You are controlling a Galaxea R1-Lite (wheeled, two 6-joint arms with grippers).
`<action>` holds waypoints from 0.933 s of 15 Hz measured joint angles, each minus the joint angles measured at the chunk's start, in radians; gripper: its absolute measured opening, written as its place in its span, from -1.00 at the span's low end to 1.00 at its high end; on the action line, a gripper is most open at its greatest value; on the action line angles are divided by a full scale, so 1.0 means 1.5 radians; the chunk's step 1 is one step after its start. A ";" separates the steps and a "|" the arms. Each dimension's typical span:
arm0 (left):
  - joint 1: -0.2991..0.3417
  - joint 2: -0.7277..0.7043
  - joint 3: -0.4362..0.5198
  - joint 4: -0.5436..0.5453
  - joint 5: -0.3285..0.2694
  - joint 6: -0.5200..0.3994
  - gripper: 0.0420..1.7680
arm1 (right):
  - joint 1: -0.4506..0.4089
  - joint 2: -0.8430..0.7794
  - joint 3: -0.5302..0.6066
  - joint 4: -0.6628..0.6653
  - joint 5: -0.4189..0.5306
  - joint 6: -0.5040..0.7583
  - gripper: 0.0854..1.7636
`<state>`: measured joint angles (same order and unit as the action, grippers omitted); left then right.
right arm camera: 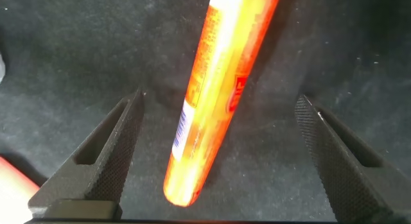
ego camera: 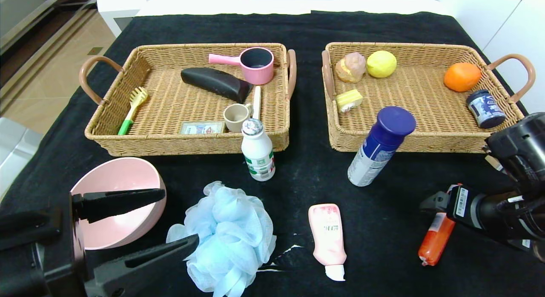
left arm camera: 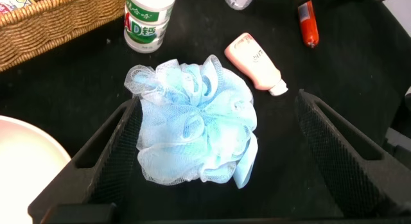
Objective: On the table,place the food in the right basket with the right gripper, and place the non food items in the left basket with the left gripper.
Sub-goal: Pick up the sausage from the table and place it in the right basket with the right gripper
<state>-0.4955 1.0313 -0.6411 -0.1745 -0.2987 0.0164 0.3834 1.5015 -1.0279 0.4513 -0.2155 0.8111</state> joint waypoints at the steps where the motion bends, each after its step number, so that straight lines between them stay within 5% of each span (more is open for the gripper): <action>1: 0.000 -0.001 0.000 0.000 0.000 0.001 0.94 | 0.000 0.002 0.000 -0.005 0.000 0.000 0.94; 6: 0.000 -0.004 0.005 -0.001 0.000 0.001 0.94 | 0.000 0.012 0.005 -0.013 0.000 0.000 0.94; 14: 0.000 -0.006 0.010 0.000 0.000 0.010 0.94 | 0.000 0.018 0.006 -0.015 0.001 0.001 -0.29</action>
<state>-0.4955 1.0223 -0.6257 -0.1751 -0.2991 0.0317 0.3832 1.5289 -1.0187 0.4285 -0.2140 0.8130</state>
